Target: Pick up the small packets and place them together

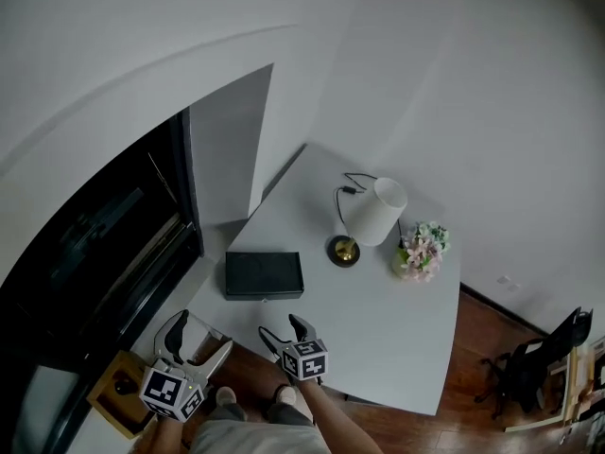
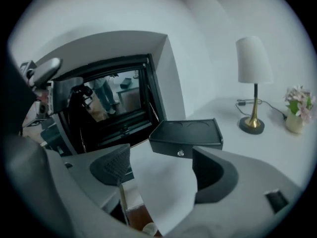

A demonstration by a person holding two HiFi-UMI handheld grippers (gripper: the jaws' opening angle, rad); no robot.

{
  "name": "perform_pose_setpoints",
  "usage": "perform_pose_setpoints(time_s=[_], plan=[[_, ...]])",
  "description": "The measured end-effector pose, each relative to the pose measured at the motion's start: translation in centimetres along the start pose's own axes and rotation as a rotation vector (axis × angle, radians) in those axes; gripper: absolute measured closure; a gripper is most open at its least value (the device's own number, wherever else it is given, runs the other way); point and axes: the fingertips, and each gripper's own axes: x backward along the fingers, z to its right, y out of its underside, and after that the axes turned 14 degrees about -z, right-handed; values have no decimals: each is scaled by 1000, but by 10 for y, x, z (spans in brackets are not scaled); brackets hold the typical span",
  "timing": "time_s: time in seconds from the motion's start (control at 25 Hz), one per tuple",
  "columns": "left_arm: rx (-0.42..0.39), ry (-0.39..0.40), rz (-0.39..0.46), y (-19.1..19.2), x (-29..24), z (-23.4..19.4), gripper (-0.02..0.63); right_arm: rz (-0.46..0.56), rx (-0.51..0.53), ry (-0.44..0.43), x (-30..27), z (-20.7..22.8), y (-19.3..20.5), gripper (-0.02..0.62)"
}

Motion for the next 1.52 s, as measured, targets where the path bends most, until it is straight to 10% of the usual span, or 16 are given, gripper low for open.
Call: perform_pose_setpoints(time_s=[0.12,0.44,0.68,1.36,1.52], plan=[[38,-18,-17,8,-5,1,202,-104,-91,-32,-48,22,17,311],[127,-40,-44,17,-7,13,202,-260,-180,-60,-121,47,17,313],[155,-77,-38,18,-5,-1,203,-286,-276,-28,-131,62,9,522],[158,-21,-56,34,-39,-2,204,-351,-272,-135,-65,4,102,531],[159,-6,-71,43,-47,5,202,-383,-226,-46,-66,16,108,522]])
